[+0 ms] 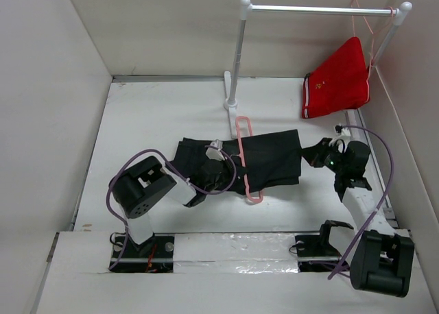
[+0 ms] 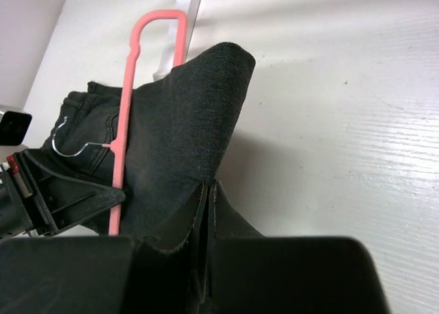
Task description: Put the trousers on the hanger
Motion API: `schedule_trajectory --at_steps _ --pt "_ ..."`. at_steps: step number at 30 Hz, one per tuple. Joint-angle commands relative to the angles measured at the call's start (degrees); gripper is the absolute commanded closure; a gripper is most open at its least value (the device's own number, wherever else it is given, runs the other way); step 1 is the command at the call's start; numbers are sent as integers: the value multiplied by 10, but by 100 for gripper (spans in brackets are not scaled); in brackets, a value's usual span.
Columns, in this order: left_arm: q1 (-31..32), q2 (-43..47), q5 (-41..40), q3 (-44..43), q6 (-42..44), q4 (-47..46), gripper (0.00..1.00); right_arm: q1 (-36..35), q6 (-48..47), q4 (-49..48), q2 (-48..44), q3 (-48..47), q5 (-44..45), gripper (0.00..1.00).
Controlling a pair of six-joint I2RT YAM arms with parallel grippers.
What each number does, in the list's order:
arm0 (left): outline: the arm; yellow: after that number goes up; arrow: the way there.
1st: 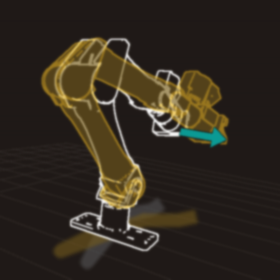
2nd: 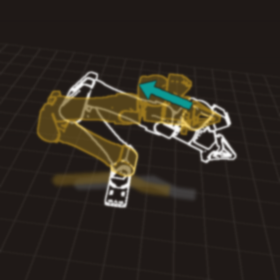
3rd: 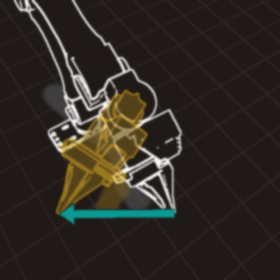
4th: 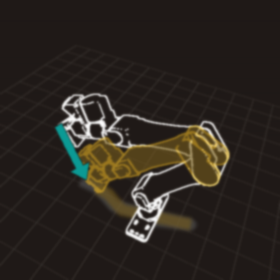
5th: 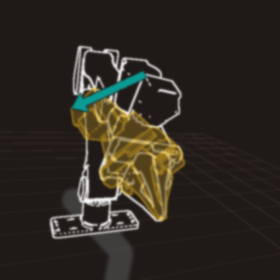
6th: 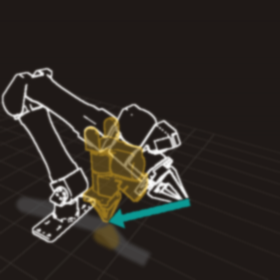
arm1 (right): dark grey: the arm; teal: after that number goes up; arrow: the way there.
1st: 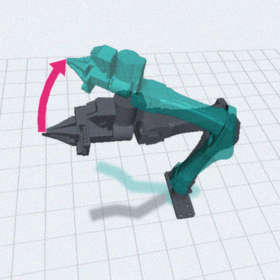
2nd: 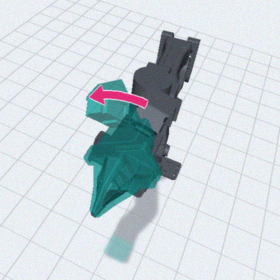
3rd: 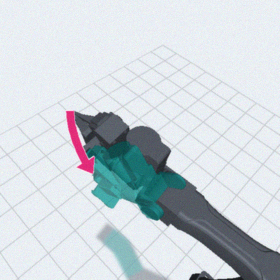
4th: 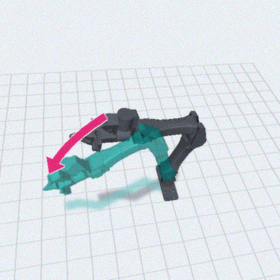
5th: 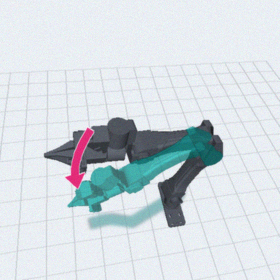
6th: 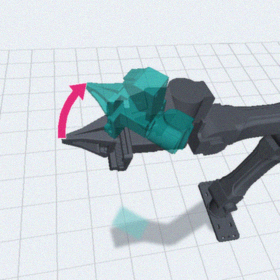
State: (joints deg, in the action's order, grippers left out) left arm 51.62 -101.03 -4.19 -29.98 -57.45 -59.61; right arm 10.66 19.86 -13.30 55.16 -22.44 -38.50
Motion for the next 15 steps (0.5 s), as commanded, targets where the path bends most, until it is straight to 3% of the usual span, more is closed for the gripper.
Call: schedule_trajectory --at_steps 1,8,15 --pt "-13 29 -46 35 59 71 100 30 11 -47 -7 -26 18 100" --pt "-19 82 -68 53 87 123 100 60 18 -67 19 -24 1 100" --pt "-25 73 -52 55 93 131 100 71 34 -72 6 -37 11 100"
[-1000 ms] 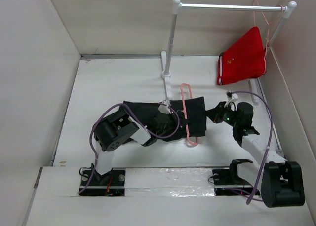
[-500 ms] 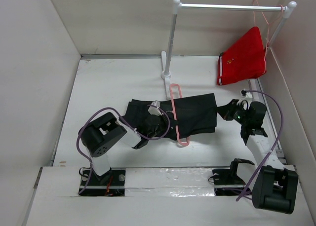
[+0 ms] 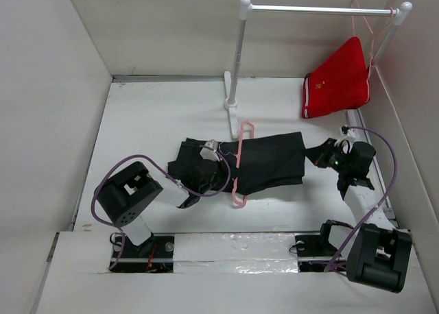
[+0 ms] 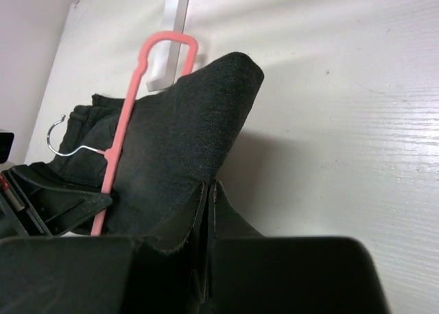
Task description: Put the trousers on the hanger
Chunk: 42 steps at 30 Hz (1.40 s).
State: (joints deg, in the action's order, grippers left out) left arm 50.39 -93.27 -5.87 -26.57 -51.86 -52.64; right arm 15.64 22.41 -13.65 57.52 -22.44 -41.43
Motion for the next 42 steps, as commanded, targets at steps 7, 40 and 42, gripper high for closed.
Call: schedule_trajectory --at_steps 7,40,42 --pt "-13 1 -52 26 27 68 100 21 2 -74 1 -33 45 100" --pt "143 167 -288 -88 120 151 100 -335 5 -41 -56 -42 184 100" --pt "143 173 -287 -85 122 146 100 -402 38 -116 -9 -38 195 100"
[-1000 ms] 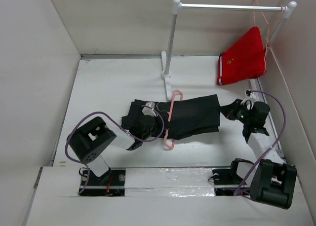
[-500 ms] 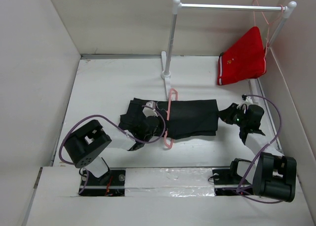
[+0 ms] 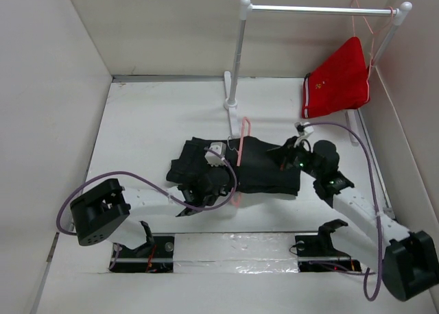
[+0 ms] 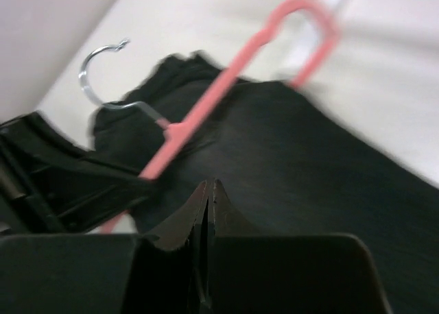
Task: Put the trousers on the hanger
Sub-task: Place the trousers on the hanger, then place the hanger at the clothesline.
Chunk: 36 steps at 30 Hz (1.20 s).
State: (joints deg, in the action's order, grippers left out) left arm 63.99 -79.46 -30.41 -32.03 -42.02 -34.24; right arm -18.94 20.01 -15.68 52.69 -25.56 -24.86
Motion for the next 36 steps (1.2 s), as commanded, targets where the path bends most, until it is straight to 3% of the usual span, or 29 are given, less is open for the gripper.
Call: schedule_trajectory --at_steps 1,2,3,7,15,23,27,34,36 --pt "7 35 -35 -33 25 -34 100 -75 90 -115 57 -8 32 95" --pt "7 34 -34 -40 25 -28 100 -107 104 -136 77 -10 35 87" --pt "7 34 -34 -42 26 -25 100 -122 114 -184 116 -12 32 69" --pt "12 45 -30 -29 25 -36 100 -169 171 -268 188 -15 26 49" --pt "23 55 -20 -26 28 -43 100 -201 222 -376 253 -4 64 50" --pt "35 62 -24 -15 34 -66 100 -196 276 -425 295 2 67 50" --pt "35 61 -25 -8 33 -70 100 -164 329 -539 316 33 58 49" --pt "35 69 -46 -3 33 -58 100 -132 360 -590 327 55 30 48" --pt "35 72 -51 -1 37 -62 100 -125 350 -564 324 51 20 48"
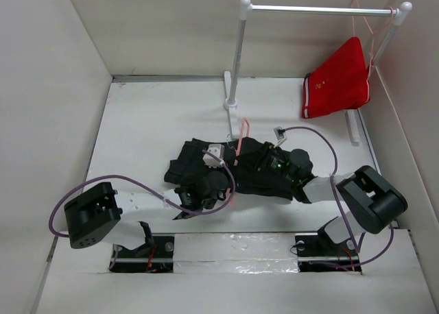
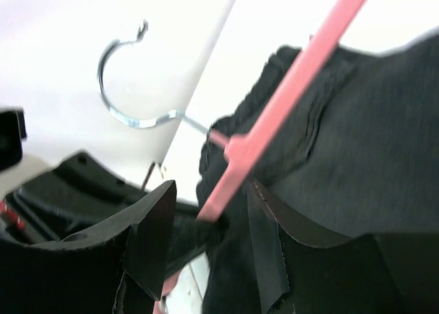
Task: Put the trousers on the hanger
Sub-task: Place the hanger at the clothesline.
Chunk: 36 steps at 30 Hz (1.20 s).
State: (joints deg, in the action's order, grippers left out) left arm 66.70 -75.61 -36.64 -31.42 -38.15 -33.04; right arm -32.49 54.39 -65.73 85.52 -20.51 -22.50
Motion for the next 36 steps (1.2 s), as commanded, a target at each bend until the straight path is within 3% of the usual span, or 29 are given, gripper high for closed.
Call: schedule_trajectory --at_steps 1,4,7,20,24,27,29,36 --pt "8 37 13 -4 -3 -81 100 10 2 -59 -5 -3 -8 48" --pt "8 35 23 -6 -4 -78 100 5 12 -86 1 -1 -4 48" --pt "8 42 30 -3 2 -94 100 -8 9 -38 11 -26 4 48" --pt "8 13 17 -35 55 -111 100 -66 11 -1 10 -41 35 56" --pt "8 20 27 -42 83 -113 100 -49 12 -2 0 -40 32 69" --pt "8 26 48 -42 134 -133 100 -35 20 -13 4 -44 6 85" --pt "8 31 63 -56 172 -129 100 -35 43 -45 7 -44 -1 89" --pt "8 64 50 -78 243 -122 76 -17 142 -168 41 -76 -42 96"
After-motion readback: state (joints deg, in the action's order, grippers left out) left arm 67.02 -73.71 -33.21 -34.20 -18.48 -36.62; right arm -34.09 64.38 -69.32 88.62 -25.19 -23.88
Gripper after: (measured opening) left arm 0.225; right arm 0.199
